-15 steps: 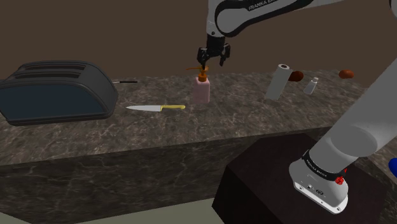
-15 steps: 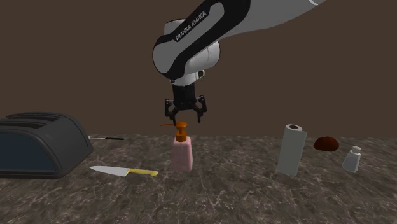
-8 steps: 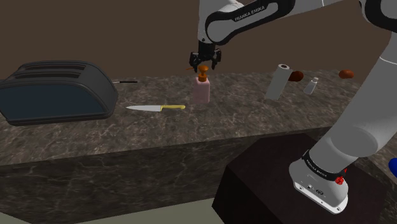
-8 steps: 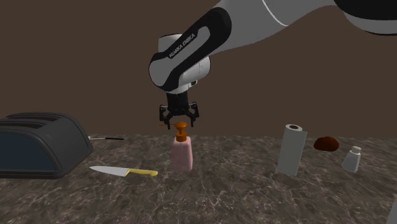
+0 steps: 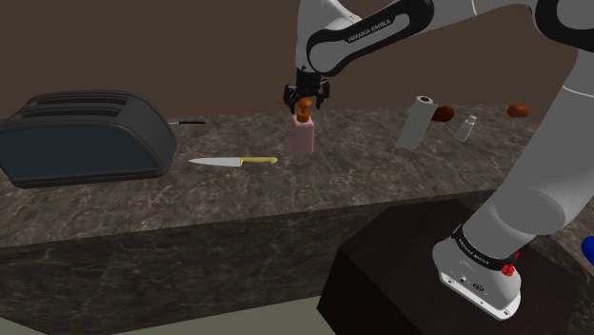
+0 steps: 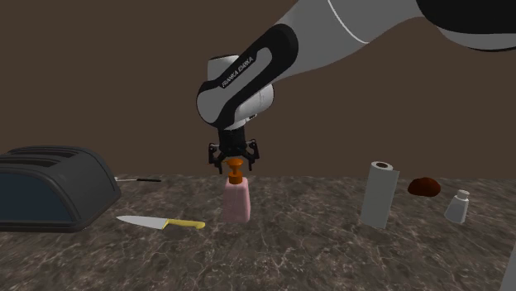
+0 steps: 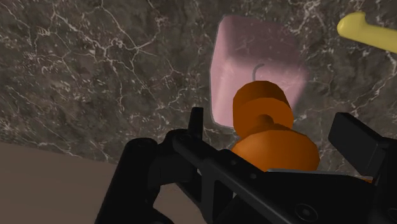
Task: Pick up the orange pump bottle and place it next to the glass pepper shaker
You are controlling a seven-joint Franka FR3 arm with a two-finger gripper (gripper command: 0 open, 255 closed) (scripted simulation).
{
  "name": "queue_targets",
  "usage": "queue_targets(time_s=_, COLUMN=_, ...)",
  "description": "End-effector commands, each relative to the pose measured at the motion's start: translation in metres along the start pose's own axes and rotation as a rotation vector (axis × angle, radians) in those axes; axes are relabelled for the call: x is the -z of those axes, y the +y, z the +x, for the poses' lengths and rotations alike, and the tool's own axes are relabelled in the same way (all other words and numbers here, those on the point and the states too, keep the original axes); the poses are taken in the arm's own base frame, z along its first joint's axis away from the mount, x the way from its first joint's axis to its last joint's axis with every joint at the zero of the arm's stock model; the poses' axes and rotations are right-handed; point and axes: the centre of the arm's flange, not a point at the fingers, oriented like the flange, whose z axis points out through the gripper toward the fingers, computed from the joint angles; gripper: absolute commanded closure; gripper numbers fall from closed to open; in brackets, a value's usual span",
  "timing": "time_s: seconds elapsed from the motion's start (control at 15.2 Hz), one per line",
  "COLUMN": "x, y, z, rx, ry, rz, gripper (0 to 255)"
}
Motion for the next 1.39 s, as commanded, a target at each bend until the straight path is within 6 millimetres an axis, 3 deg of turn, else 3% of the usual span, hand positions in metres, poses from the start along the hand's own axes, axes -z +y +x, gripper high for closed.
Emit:
queue_targets(time_s=0.0, x=0.0, y=0.0, z=0.0, rx=0.0, ry=0.0, rz=0.0, gripper=0)
queue_targets(time_s=0.13, x=0.0, y=0.0, z=0.0, rx=0.0, ry=0.0, rz=0.0, gripper=0)
queue_targets(time_s=0.2, x=0.0, y=0.0, z=0.0, rx=0.0, ry=0.0, rz=0.0, gripper=255)
queue_targets(time_s=0.79, x=0.0, y=0.0, z=0.0, rx=0.0, ry=0.0, rz=0.0, gripper=255)
queue_targets(time_s=1.32, x=0.041, y=0.002, z=0.007, rx=0.0, ry=0.0, rz=0.0, gripper=255)
